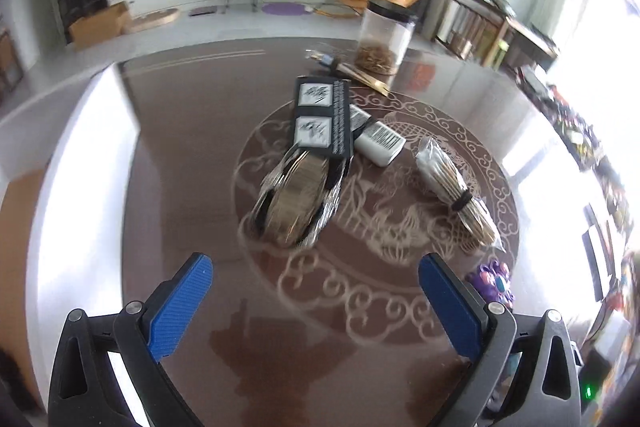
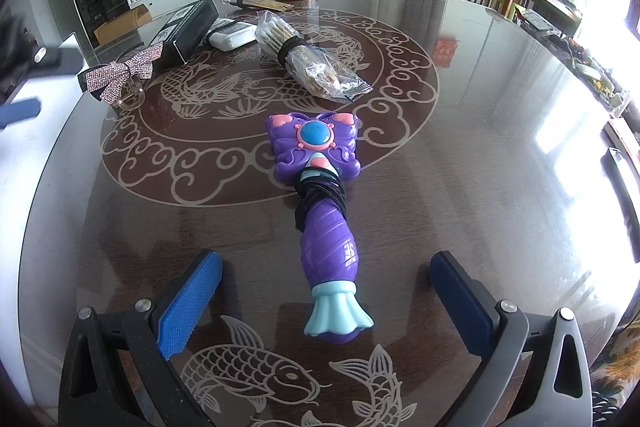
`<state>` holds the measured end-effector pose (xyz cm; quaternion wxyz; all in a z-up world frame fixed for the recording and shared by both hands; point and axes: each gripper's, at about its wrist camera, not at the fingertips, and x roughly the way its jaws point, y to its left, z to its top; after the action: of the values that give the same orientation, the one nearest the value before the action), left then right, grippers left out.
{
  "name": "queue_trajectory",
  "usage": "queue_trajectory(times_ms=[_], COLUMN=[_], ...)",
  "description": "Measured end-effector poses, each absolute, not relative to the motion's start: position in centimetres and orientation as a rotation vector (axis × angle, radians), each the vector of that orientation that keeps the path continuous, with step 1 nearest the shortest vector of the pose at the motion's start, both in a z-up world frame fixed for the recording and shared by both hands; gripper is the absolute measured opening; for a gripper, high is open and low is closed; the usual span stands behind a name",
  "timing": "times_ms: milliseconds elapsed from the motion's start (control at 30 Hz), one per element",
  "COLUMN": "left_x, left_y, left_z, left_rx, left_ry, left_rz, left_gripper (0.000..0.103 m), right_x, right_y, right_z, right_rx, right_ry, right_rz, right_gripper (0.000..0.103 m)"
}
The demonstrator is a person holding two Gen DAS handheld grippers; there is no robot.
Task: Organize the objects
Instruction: 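Grasp the rhinestone bow clip with the left tool and lift it, then grasp the purple toy wand with the right tool while the left tool holds the clip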
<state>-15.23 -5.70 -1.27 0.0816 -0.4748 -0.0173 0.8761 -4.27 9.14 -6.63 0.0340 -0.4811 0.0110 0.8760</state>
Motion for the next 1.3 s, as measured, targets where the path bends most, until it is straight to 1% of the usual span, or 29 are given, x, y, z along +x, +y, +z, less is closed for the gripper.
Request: queue_trajectory(times_ms=[67,167,233,300,333,367,500,533,633,733,767,800,833,867,900,1000,1067,1167,1200,1233,1300], left_x=[-17.2,-19.7,-21.5,-22.6,-22.7,-22.6,-20.8,-19.7,-15.2,-10.8,-9.7,-8.8,-7.9,-7.6,-7.2,-7.2,-6.8,-6.5,-6.4,-6.5,-6.6], left_y=[-4.9,-4.4,-4.5,-4.8,-4.9,-5.1,-5.0,-5.1,-4.7,-3.6,-3.3,-3.1,-2.9,-2.9,-3.0,-2.9,-3.4,-3.4,-3.3,-3.2,-3.1], left_z=[-2.0,-3.3,-4.1,-5.0,-5.1,-5.2,-5.1,-5.1,-5.0,-5.5,-5.8,-6.0,-6.3,-6.5,-6.8,-8.0,-8.2,-8.4,-8.4,-8.6,-8.7], left_rx=[-1.442,-1.465,-1.484,-1.505,-1.494,-1.476,-1.508,-1.521,-1.497,-1.436,-1.421,-1.409,-1.407,-1.407,-1.408,-1.451,-1.422,-1.407,-1.408,-1.411,-1.414], left_ry=[0.063,0.174,0.195,0.16,0.14,0.112,0.059,0.023,-0.066,-0.044,-0.028,-0.009,0.01,0.021,0.036,0.086,0.077,0.078,0.079,0.086,0.09], left_rz=[2.611,2.635,2.661,2.662,2.663,2.656,2.661,2.672,2.715,2.741,2.744,2.745,2.736,2.725,2.717,2.697,2.712,2.717,2.711,2.703,2.695], left_gripper=[0.103,0.103,0.103,0.103,0.086,0.056,0.054,0.054,0.054,0.055,0.057,0.059,0.07,0.083,0.087,0.089,0.095,0.097,0.099,0.103,0.103], right_x=[-4.3,-4.3,-4.2,-4.2,-4.2,-4.2,-4.2,-4.2,-4.2,-4.2,-4.2,-4.1,-4.1,-4.1,-4.1,-4.1,-4.1,-4.1,-4.1,-4.1,-4.1], right_y=[9.1,9.1,9.2,9.1,9.2,9.2,9.1,9.1,9.1,9.1,9.1,9.2,9.2,9.2,9.2,9.1,9.2,9.2,9.2,9.1,9.1], right_z=[-6.6,-6.6,-6.5,-6.5,-6.5,-6.5,-6.5,-6.5,-6.5,-6.5,-6.5,-6.5,-6.4,-6.4,-6.4,-6.4,-6.4,-6.4,-6.4,-6.4,-6.4], right_rx=[-1.479,-1.48,-1.479,-1.479,-1.479,-1.479,-1.479,-1.479,-1.479,-1.479,-1.479,-1.48,-1.48,-1.48,-1.48,-1.48,-1.48,-1.48,-1.48,-1.48,-1.48], right_ry=[0.034,0.034,0.034,0.033,0.033,0.033,0.034,0.035,0.034,0.032,0.032,0.032,0.031,0.031,0.032,0.032,0.031,0.031,0.031,0.031,0.031], right_rz=[2.694,2.694,2.694,2.695,2.695,2.695,2.695,2.695,2.694,2.695,2.695,2.696,2.697,2.697,2.696,2.696,2.696,2.697,2.697,2.697,2.697], right_gripper=[0.103,0.103,0.103,0.103,0.103,0.103,0.103,0.103,0.103,0.103,0.103,0.103,0.103,0.103,0.103,0.103,0.103,0.103,0.103,0.103,0.103])
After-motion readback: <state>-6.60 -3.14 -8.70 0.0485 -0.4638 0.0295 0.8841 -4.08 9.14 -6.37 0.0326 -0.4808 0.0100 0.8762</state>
